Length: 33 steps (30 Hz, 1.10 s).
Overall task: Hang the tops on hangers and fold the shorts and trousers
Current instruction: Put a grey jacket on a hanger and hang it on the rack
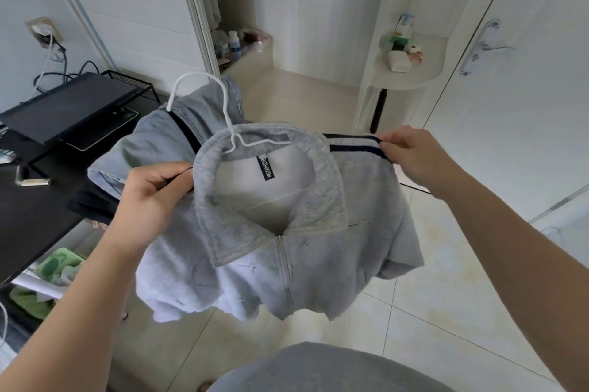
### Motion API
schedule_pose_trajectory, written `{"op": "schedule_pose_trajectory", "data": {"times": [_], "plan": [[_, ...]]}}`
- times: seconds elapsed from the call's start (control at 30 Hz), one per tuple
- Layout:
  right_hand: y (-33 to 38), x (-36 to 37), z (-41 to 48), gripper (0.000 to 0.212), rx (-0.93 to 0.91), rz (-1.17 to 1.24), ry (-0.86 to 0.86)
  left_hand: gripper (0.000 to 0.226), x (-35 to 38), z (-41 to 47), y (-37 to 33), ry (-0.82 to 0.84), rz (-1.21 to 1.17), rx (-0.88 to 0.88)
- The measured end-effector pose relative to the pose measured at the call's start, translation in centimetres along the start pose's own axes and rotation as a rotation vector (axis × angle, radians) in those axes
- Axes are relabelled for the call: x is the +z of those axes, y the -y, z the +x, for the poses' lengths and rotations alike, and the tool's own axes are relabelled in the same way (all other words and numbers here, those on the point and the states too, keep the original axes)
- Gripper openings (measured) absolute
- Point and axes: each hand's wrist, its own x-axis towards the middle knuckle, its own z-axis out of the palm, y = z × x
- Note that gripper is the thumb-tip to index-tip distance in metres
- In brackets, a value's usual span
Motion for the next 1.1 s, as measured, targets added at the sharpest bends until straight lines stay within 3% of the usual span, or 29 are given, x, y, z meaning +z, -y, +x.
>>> {"op": "schedule_pose_trajectory", "data": {"times": [0.13, 0.33, 0.47, 0.77, 0.93, 1.1], "plan": [[0.6, 0.8, -0.9, 0.021, -0.026, 0.126, 0.134, 0.024, 1.0, -0.2, -0.3, -0.007, -0.057, -0.011], [0.9, 2.6, -1.8, 0.010, -0.322, -0.101, 0.147, 0.027, 1.5, 0.0, -0.3, -0.013, -0.039, -0.050], [1.2, 3.2, -2.1, 0.017, -0.420, -0.232, 0.118, 0.023, 1.8, 0.4, -0.6, 0.012, 0.093, -0.029], [1.7, 4.2, -2.5, 0.032, -0.405, -0.355, 0.110, 0.020, 2.0, 1.0, -1.2, 0.065, 0.347, 0.034], [1.4, 2.9, -2.9, 0.034, -0.326, -0.072, 0.046, 0.018, 0.9, 1.3, -1.6, 0.131, 0.398, 0.126], [0.7, 1.9, -2.8, 0.036, -0.263, 0.015, 0.026, 0.021, 0.0, 1.6, -0.8, 0.115, 0.463, 0.134]]}}
